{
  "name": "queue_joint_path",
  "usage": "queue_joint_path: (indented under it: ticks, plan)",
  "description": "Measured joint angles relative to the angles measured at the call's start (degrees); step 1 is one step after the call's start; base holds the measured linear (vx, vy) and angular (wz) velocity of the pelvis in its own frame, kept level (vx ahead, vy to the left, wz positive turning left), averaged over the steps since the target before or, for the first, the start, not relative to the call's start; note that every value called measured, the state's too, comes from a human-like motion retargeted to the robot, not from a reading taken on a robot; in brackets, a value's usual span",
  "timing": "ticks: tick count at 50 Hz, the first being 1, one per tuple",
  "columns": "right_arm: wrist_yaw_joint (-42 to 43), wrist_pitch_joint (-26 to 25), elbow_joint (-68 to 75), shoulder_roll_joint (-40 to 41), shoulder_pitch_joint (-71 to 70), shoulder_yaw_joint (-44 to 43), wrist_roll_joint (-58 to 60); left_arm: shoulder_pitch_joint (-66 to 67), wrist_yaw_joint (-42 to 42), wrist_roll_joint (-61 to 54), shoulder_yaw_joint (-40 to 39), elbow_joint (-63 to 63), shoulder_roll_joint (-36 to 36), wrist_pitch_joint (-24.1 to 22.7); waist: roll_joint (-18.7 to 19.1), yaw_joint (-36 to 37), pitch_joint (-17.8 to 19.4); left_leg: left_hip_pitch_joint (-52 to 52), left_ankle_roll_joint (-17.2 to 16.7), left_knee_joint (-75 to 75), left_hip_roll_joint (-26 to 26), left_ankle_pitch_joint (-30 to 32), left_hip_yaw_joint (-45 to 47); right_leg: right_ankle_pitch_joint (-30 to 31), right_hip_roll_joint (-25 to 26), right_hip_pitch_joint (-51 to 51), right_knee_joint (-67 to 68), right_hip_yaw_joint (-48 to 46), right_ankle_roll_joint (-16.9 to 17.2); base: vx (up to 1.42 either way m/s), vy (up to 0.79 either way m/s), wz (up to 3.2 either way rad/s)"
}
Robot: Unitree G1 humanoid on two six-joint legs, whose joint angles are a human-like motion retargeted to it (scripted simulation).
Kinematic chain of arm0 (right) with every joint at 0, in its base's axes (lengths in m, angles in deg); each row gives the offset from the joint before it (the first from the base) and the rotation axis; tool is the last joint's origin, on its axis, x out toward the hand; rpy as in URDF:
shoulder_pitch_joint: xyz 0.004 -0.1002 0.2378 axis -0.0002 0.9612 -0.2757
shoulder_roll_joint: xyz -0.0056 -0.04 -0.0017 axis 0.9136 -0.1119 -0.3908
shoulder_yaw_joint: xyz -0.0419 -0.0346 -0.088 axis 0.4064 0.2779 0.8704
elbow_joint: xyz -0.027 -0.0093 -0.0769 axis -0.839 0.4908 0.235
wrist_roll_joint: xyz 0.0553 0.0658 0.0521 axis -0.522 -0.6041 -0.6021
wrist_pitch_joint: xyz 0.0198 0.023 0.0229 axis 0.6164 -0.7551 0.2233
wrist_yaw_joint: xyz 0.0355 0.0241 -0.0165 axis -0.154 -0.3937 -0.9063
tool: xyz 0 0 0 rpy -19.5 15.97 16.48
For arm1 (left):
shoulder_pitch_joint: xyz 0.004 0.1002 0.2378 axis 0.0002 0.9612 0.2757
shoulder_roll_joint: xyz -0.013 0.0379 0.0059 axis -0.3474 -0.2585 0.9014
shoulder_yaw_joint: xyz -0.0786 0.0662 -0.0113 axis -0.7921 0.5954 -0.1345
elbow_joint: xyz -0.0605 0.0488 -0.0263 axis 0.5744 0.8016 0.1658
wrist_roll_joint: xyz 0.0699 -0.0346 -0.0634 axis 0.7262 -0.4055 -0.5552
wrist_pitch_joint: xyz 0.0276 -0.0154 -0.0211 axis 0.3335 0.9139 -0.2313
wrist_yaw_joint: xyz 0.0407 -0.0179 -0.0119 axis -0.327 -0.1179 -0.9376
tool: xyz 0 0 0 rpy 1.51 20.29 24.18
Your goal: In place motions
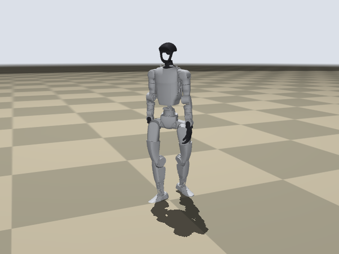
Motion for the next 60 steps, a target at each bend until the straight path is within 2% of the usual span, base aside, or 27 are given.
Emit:
queue_joint_path:
  ticks: [3,5,8,10,13,18,23,27,30,32,35,39,45,52,60]
  plan:
    - [-0.1,0.1,-0.5,0.0,-0.4,0.7,0.5,0.0,-0.3,-0.8,-0.1,-1.8,0.1,-0.3,-3.5,1.0,0.6,1.0,3.6,5.6,0.3,4.2,-1.0,-0.1,-2.0,1.5,0.2,3.5,-0.3,-0.12,0.03,-0.81]
    - [-0.3,0.3,-1.0,-0.1,-0.9,1.0,0.8,-0.3,-0.6,-1.4,-0.1,-2.6,0.0,-0.5,-6.5,1.8,1.0,-0.3,7.7,12.5,1.0,6.4,-3.4,-0.1,-4.4,2.3,0.5,6.0,-0.1,-0.09,0.03,-0.84]
    - [-0.6,0.4,-1.6,-0.5,-2.0,1.1,1.4,-1.3,-1.2,-1.6,0.1,-3.1,0.1,-0.6,-9.6,3.5,1.4,-7.5,13.7,28.0,4.4,6.4,-11.4,0.0,-7.0,2.4,1.0,9.8,0.1,-0.13,0.04,-0.86]
    - [-0.5,0.5,-1.6,-0.9,-2.7,1.1,1.7,-1.6,-1.3,-1.8,0.2,-3.3,0.5,-0.8,-9.4,4.0,1.5,-13.6,12.4,34.2,4.0,5.2,-21.9,0.1,-6.6,2.0,0.9,11.3,-0.1,-0.17,0.06,-0.74]
    - [-0.1,0.4,-1.5,-1.7,-4.2,0.8,1.5,-2.3,-2.0,-2.2,0.6,-3.6,1.2,-1.4,-9.0,5.1,2.9,-18.7,11.3,36.9,-0.3,3.7,-32.3,0.4,-6.2,1.4,1.2,14.0,-0.3,-0.26,0.07,-0.79]
    - [-0.2,0.5,-2.1,-2.4,-5.5,0.7,0.1,-2.4,-4.3,-3.4,1.0,-3.3,1.9,-3.6,-9.1,6.5,5.0,-21.2,12.0,34.1,-4.0,-1.1,-34.8,0.9,-6.1,1.1,1.5,18.4,-0.3,-0.17,0.06,-0.80]
    - [0.2,0.6,-2.0,-1.9,-4.9,0.5,0.0,-1.6,-5.1,-3.3,0.4,-1.1,1.6,-3.8,-7.7,6.5,4.6,-22.1,8.3,25.2,-7.6,-6.2,-38.2,1.5,-4.3,0.6,0.9,20.6,-0.2,-0.04,-0.02,-0.60]
    - [0.2,0.5,-1.0,-1.4,-3.6,0.8,-0.4,-1.0,-5.6,-2.9,0.4,0.5,1.1,-3.1,-6.5,7.5,5.6,-18.7,6.5,14.5,-9.6,-6.0,-40.6,1.5,-1.9,1.8,0.6,22.4,-0.5,0.05,-0.07,-0.72]
    - [0.4,0.2,0.4,-1.3,-2.7,1.0,0.3,-0.3,-5.9,-2.4,0.3,0.9,1.1,-2.8,-4.7,8.4,6.1,-15.0,5.6,6.1,-9.5,1.4,-40.9,1.4,1.2,3.1,0.3,23.7,-0.8,0.17,-0.10,-0.68]
    - [0.6,-0.1,1.6,-1.5,-2.0,1.1,1.3,0.6,-5.6,-2.1,0.1,0.8,1.4,-2.7,-3.9,7.6,4.8,-12.9,6.5,2.5,-9.6,-2.0,-39.4,1.1,2.0,3.2,0.2,24.1,-0.7,0.30,-0.14,-0.19]
    - [1.7,-0.8,3.3,-1.4,-1.3,1.3,2.6,1.2,-4.1,-1.4,-0.7,1.0,1.6,-1.8,-1.8,3.9,1.8,-12.8,6.0,-1.3,-9.5,-0.8,-41.2,0.7,2.8,1.9,0.3,22.6,-0.4,0.21,-0.13,0.30]
    - [3.1,-0.3,4.0,-0.6,-0.6,0.3,-0.2,0.1,-2.7,0.1,0.5,0.1,1.2,-0.5,-2.0,3.8,2.3,-10.7,6.8,-3.9,-10.3,0.0,-40.7,0.6,2.7,2.7,0.5,22.3,0.0,0.07,-0.10,-0.03]
    - [2.5,-0.7,3.9,0.0,0.3,0.9,0.7,-0.8,-0.5,2.3,1.5,-2.2,0.8,1.0,-2.9,5.1,0.6,-10.2,7.1,-4.3,-10.9,-0.7,-39.7,0.6,2.2,2.5,0.6,22.9,0.7,0.15,-0.12,-0.15]
    - [1.8,-0.1,0.3,0.4,-1.4,2.7,3.6,-1.2,0.1,0.8,1.1,-2.6,0.9,0.6,-2.9,4.7,0.8,-9.6,7.6,-4.2,-11.0,-1.6,-38.8,0.7,2.2,2.6,1.0,23.4,1.3,0.08,-0.07,-0.13]
    - [0.2,0.9,-3.5,1.4,-2.7,2.5,0.8,-0.4,-0.7,1.8,0.9,0.3,0.7,0.7,-3.0,4.4,0.4,-9.7,7.9,-4.8,-11.4,-1.9,-38.0,1.1,1.9,1.5,1.3,24.2,2.0,0.03,-0.02,-0.05]
